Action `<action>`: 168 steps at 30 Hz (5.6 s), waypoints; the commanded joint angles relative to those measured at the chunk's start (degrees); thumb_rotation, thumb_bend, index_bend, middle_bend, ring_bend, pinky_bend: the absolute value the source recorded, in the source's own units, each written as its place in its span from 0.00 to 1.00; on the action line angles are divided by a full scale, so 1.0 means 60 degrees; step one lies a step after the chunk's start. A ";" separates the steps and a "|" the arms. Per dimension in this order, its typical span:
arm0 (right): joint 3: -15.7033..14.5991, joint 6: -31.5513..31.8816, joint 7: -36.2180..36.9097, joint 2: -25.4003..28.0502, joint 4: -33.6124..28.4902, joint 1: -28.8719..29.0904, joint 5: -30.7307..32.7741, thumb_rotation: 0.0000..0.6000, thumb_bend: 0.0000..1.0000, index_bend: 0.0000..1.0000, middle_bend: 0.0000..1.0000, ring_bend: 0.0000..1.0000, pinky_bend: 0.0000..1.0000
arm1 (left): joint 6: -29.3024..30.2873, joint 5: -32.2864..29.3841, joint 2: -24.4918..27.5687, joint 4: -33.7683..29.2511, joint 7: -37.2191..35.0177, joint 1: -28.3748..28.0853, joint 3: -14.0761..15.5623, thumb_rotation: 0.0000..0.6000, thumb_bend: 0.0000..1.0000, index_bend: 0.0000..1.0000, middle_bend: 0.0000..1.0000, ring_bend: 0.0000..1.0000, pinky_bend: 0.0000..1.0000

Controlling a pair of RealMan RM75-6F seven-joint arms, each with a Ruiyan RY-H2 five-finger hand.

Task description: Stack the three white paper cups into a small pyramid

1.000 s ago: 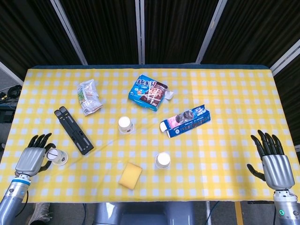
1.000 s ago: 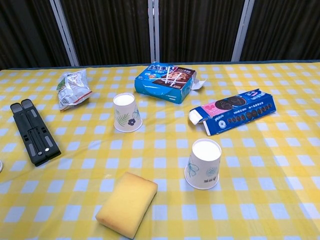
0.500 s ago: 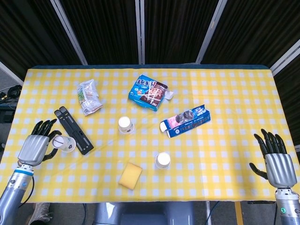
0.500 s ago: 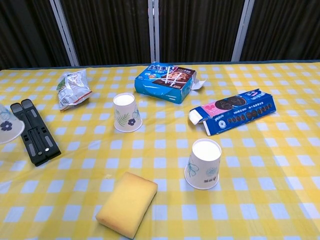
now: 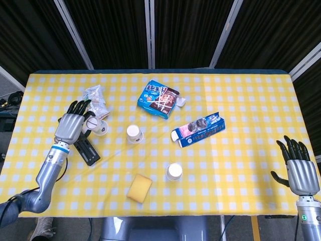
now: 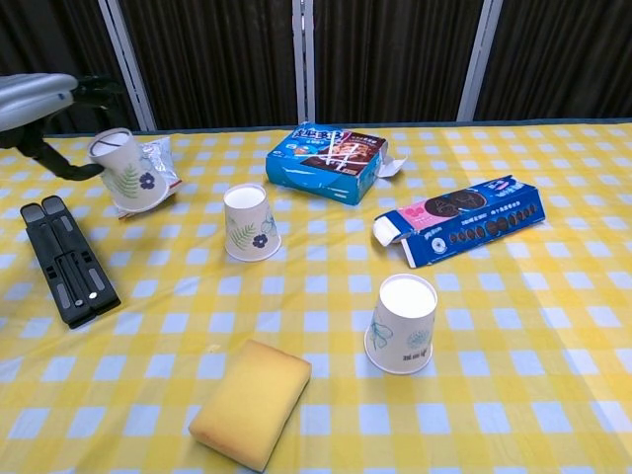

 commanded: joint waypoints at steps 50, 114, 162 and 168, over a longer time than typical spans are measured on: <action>-0.0502 -0.0076 0.0216 0.0378 -0.0922 -0.0171 -0.0420 1.00 0.08 0.11 0.00 0.00 0.00 | 0.1913 0.0177 0.0830 -0.2035 0.0421 0.0671 0.2156 1.00 0.21 0.00 0.00 0.00 0.00; 0.0115 -0.3698 -0.4201 -0.4252 -0.2612 0.3746 0.2744 1.00 0.34 0.42 0.10 0.00 0.00 | 0.3779 0.1719 0.2199 -0.1962 -0.1990 0.3282 0.2466 1.00 0.20 0.00 0.00 0.00 0.00; 0.3317 -0.4129 -0.5037 -0.6869 0.0675 0.8306 0.4775 1.00 0.34 0.42 0.09 0.00 0.01 | 0.2726 0.1240 0.2704 -0.1424 -0.3857 0.3279 0.1933 1.00 0.20 0.00 0.00 0.00 0.00; 0.3380 -0.4271 -0.4915 -0.7091 0.1296 0.8620 0.4945 1.00 0.34 0.42 0.09 0.00 0.00 | 0.2609 0.1189 0.2732 -0.1341 -0.4019 0.3267 0.1902 1.00 0.20 0.00 0.00 0.00 0.00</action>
